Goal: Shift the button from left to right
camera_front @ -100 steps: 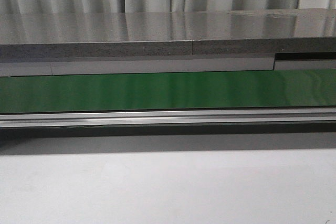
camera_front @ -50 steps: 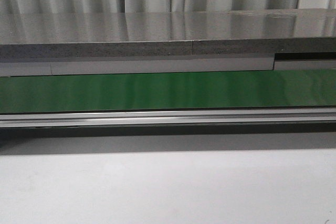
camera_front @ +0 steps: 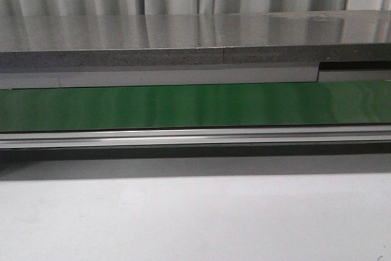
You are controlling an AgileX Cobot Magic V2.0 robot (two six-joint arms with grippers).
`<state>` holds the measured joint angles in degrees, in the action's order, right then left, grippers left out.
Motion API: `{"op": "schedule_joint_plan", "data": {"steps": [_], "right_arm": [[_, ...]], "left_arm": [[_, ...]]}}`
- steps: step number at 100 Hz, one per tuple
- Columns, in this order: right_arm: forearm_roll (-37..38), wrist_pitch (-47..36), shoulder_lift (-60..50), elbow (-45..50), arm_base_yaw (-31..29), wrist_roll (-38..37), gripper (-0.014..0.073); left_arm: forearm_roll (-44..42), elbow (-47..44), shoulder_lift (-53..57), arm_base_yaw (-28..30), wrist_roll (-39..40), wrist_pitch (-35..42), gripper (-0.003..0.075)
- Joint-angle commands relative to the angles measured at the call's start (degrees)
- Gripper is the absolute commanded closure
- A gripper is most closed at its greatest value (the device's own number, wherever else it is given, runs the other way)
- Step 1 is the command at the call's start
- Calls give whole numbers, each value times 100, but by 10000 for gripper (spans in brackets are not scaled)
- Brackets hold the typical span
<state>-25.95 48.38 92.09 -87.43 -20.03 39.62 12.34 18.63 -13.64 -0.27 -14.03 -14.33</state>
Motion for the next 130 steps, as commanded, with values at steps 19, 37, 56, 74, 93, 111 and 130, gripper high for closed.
{"op": "schedule_joint_plan", "data": {"steps": [19, 37, 56, 74, 93, 111, 130], "right_arm": [[-136, -804, -1121, 769, 320, -89, 147], [-323, -1517, -2003, 1895, 331, -89, 147], [-587, -1875, -3022, 3013, 339, -89, 147], [-702, -1851, -4027, 3922, 480, -89, 147], [-757, -1765, -5057, 4700, 698, -89, 147], [-803, -1618, -5873, 5209, 698, -89, 147], [-803, -1238, -6408, 5453, 698, -89, 186]], "left_arm": [[64, 149, -63, -38, 5, 480, 740], [64, 149, -63, -38, 5, 480, 740], [64, 149, -63, -38, 5, 480, 740], [64, 149, -63, -38, 5, 480, 740], [64, 149, -63, -38, 5, 480, 740], [64, 149, -63, -38, 5, 480, 740], [64, 149, -63, -38, 5, 480, 740]]}}
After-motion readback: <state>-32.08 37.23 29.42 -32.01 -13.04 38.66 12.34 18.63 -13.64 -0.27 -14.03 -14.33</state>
